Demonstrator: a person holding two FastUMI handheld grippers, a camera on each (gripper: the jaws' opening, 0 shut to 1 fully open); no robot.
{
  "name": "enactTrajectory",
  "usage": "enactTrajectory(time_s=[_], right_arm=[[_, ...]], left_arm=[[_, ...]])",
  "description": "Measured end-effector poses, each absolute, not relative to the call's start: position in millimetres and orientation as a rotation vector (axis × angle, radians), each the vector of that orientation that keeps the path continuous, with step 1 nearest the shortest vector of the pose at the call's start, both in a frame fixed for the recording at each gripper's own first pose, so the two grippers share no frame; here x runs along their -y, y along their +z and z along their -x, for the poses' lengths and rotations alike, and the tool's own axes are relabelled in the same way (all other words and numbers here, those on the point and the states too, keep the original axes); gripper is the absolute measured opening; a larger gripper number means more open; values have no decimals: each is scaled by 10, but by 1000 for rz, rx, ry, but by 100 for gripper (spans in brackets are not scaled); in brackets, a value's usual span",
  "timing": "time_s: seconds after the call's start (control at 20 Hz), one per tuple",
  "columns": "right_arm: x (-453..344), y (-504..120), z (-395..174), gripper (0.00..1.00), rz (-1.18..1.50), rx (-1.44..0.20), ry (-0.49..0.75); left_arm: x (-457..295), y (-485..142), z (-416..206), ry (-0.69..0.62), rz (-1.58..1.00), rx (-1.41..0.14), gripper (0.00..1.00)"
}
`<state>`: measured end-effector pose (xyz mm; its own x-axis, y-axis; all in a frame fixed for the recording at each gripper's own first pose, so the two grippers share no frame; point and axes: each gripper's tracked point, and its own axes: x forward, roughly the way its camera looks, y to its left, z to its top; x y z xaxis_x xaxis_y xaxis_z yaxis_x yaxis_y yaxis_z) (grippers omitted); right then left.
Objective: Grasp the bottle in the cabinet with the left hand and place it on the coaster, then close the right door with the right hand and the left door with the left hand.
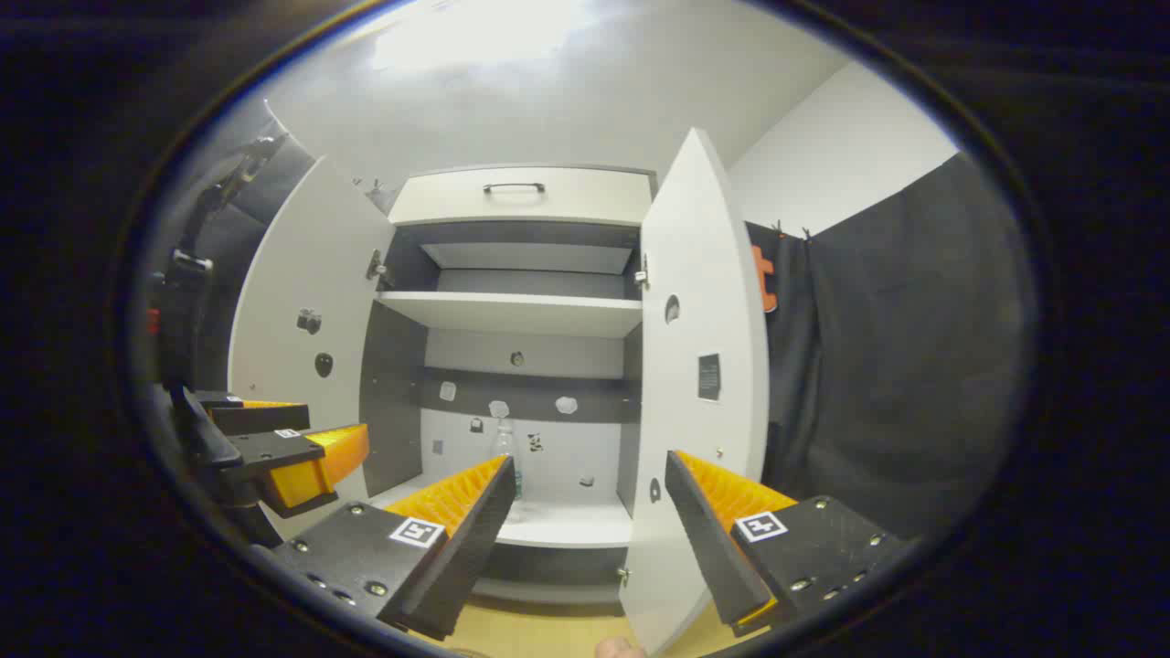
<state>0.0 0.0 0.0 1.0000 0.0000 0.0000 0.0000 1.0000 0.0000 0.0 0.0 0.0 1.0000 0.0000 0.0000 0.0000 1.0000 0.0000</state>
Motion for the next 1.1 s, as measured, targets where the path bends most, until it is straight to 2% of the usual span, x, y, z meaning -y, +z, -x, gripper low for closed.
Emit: enactTrajectory(time_s=[0.15, 0.2, 0.65, 0.95, 1.1], right_arm=[[3, 8, -106, 96, 4, -20, 24], [-1, 21, -128, 99, 12, -19, 34], [-4, 1, -191, 99, 14, -25, 70], [76, 30, -205, 99, 4, -16, 43], [140, 86, -168, 99, 2, -10, 23]], left_arm=[[37, 43, -66, 29, 22, -4, 99], [53, 47, -87, 38, 20, -3, 99], [194, 124, -62, 46, -4, 11, 99], [258, 126, -93, 15, -25, 16, 99], [334, -29, -379, -30, -12, -10, 99]])
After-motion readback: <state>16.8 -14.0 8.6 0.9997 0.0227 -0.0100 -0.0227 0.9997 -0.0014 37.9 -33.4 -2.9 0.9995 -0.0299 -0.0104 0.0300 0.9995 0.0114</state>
